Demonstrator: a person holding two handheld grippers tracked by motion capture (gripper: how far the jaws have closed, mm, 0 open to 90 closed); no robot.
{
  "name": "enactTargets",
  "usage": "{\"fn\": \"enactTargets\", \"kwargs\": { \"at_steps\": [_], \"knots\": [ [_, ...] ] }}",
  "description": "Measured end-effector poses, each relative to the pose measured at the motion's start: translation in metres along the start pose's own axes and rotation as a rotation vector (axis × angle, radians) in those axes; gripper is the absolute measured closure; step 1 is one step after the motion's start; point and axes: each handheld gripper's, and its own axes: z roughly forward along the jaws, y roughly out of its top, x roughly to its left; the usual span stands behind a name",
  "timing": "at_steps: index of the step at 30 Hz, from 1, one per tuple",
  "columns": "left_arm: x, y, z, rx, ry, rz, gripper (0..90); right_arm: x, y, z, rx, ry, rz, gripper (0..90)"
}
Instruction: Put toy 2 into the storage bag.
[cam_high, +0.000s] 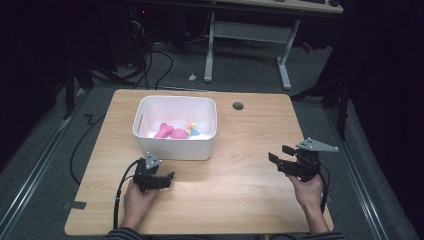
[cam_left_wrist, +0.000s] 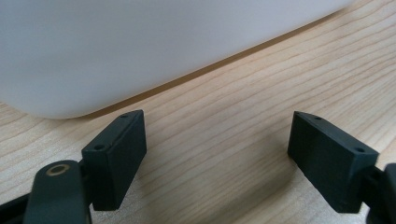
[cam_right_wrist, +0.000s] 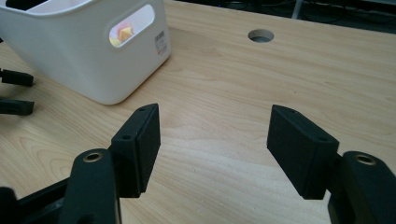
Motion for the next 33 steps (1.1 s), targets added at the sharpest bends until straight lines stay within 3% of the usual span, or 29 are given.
{"fn": "enactTargets", "kwargs": {
  "at_steps": [33],
  "knots": [
    [0.000,0.000,0.000,0.001,0.001,0.001,19.6,-0.007,-0.052,0.041,0.061,-0.012,0.089,35.6]
  ]
}}
